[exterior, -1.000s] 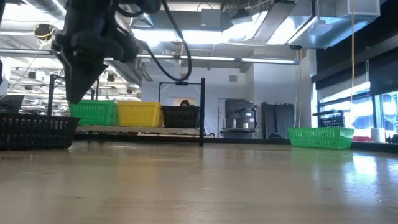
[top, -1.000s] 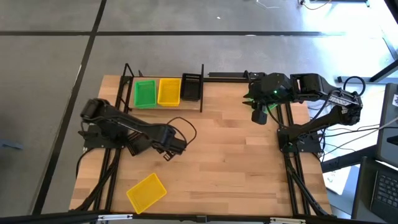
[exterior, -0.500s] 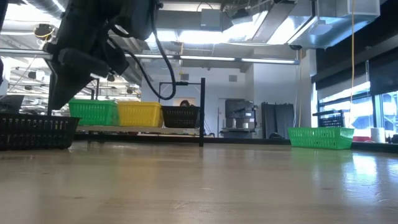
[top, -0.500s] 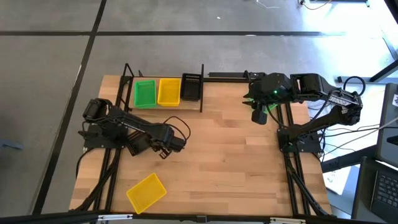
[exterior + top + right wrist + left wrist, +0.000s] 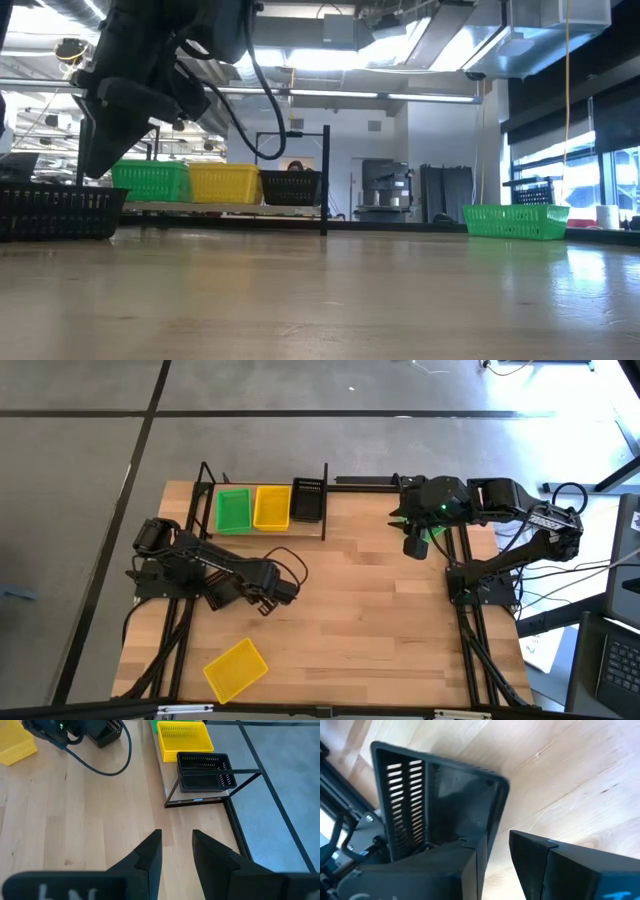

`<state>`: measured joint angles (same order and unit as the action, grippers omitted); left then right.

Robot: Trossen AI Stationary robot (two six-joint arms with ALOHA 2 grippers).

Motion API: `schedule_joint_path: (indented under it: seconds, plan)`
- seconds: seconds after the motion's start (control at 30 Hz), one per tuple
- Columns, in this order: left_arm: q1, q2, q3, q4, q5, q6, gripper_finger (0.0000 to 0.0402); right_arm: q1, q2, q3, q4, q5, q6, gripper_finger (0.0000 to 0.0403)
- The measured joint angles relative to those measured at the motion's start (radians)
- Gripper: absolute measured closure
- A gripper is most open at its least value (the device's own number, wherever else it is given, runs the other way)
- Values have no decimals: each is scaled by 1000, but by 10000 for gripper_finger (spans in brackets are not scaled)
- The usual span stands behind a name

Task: Stack baskets on shelf by color
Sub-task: Stack the black basket on the black basket on the shelf

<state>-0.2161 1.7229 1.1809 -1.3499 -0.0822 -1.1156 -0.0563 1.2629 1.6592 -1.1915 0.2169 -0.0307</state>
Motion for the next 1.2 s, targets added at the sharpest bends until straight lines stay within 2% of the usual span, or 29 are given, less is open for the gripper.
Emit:
schedule_joint_path:
  seconds: [0.2, 0.6, 0.93, 1.2]
  plan:
    - [0, 0, 0, 50, -3, -5, 327, 0, 0, 0, 0, 0, 0, 295]
    - [0, -1, -3, 20, -30, -52, 327, 0, 0, 0, 16, 0, 0, 295]
    - [0, -2, -76, 52, -28, -105, 327, 0, 0, 0, 17, 0, 0, 295]
    - [0, -2, -77, 103, -74, -96, 327, 0, 0, 0, 23, 0, -4, 295]
